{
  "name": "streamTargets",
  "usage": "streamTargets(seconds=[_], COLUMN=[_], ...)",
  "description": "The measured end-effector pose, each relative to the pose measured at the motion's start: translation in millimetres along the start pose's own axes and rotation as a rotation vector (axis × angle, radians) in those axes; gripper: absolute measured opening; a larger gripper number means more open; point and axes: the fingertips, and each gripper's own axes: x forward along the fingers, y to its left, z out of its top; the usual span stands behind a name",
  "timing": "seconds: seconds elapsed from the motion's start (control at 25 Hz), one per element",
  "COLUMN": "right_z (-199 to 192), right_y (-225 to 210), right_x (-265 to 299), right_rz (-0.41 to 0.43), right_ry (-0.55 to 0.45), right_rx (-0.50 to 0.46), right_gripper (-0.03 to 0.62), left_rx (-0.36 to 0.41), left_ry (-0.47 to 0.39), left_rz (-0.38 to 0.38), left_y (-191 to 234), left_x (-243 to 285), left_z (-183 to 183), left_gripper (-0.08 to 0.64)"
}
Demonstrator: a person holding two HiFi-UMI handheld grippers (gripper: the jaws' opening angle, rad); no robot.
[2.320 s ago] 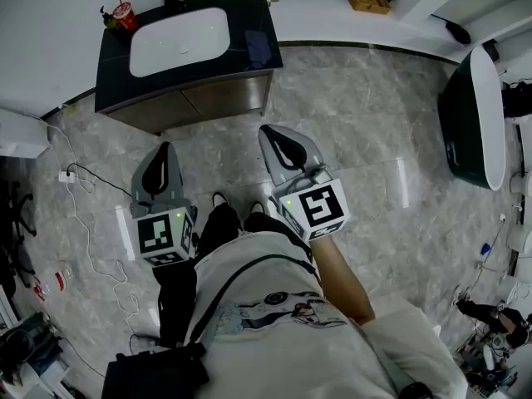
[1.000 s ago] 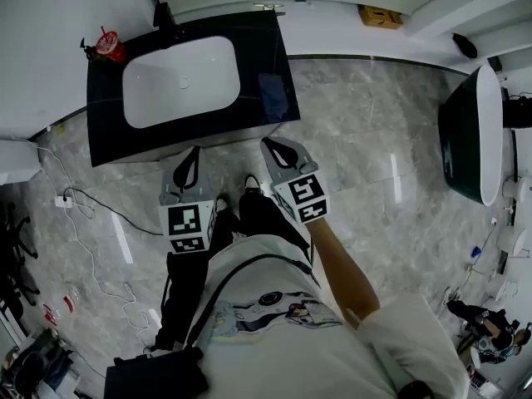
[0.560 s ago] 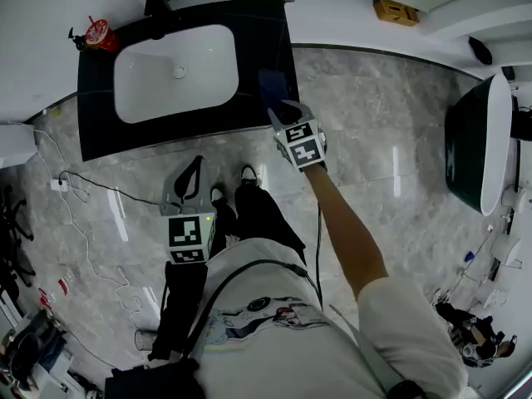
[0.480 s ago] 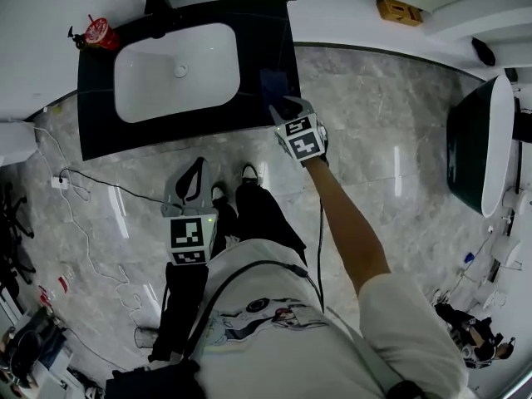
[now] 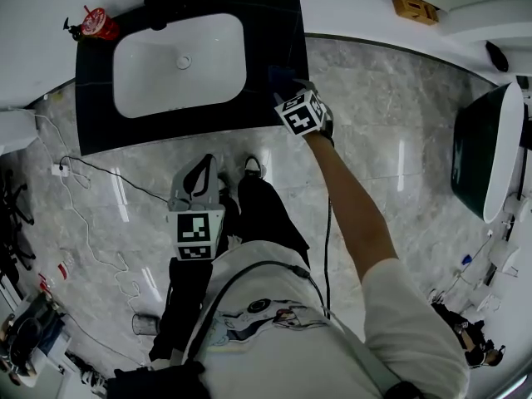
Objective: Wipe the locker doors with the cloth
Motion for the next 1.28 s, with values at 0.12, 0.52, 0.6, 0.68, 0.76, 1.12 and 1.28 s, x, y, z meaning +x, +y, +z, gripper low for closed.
streamTargets(seconds=[0.12,0.52,0.6,0.68,0.76,1.12,1.28], right_z=[-9,-11,-10,-10,-10,-12,-10], right_y=[0,0,1,2,3,9,10], right_x=[12,18,18,16,10,12,9], right_rz=[0.024,0.055,0.057,0.06,0.059,0.071,0.081], right_ry=[0.053,0.021,0.015,0.008,-0.005,0.008,0.001], right_rx=[-0.007,0.025,0.019,0.025,0.026,-0.013,-0.022], right_gripper=[0.213,0.086,0.069,0.061,0.061,0.068,0.127], left_rx=[-0.006,-0.024,-0.026,-0.025,-0.021,-0.011,-0.009], left_ry=[0.007,0.026,0.028,0.029,0.027,0.034,0.035], left_rz=[0.004,0.029,0.034,0.035,0.035,0.044,0.044], left_y=[2,9,9,6,2,0,-3], left_x=[4,3,2,1,-1,-7,-8], left_z=[0,-7,-8,-9,-8,-13,-15], left_gripper=[0.002,0.002,0.002,0.002,0.002,0.002,0.002])
